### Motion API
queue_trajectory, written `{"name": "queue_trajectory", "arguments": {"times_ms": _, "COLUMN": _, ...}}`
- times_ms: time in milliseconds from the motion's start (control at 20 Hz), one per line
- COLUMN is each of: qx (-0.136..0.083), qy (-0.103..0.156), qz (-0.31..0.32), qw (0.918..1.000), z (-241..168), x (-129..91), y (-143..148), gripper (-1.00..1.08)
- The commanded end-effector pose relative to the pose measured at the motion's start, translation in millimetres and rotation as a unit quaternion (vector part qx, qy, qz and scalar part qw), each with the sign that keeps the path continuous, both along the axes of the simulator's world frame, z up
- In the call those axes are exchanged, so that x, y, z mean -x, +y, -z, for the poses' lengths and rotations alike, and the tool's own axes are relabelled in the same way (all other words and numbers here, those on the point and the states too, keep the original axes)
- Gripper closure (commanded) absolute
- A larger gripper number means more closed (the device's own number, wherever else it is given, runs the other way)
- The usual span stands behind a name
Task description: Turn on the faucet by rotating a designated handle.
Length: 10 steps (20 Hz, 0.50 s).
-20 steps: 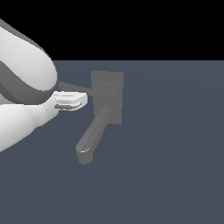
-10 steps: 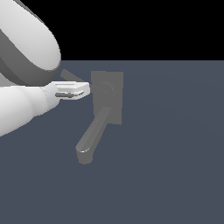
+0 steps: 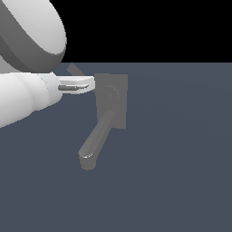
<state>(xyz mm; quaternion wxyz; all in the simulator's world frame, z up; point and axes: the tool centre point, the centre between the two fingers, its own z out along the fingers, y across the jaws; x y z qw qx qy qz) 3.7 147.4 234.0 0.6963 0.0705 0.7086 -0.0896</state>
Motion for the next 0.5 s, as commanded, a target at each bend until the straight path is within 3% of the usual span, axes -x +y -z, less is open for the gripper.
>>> {"name": "queue_trajectory", "arguments": {"times_ms": 0, "qx": 0.0, "qy": 0.0, "qz": 0.0, "qw": 1.0, "z": -4, "x": 0, "y": -4, "gripper": 1.08}}
{"name": "queue_trajectory", "arguments": {"times_ms": 450, "qx": -0.001, "qy": -0.003, "qz": -0.001, "qw": 1.0, "z": -27, "x": 4, "y": -23, "gripper": 1.08}}
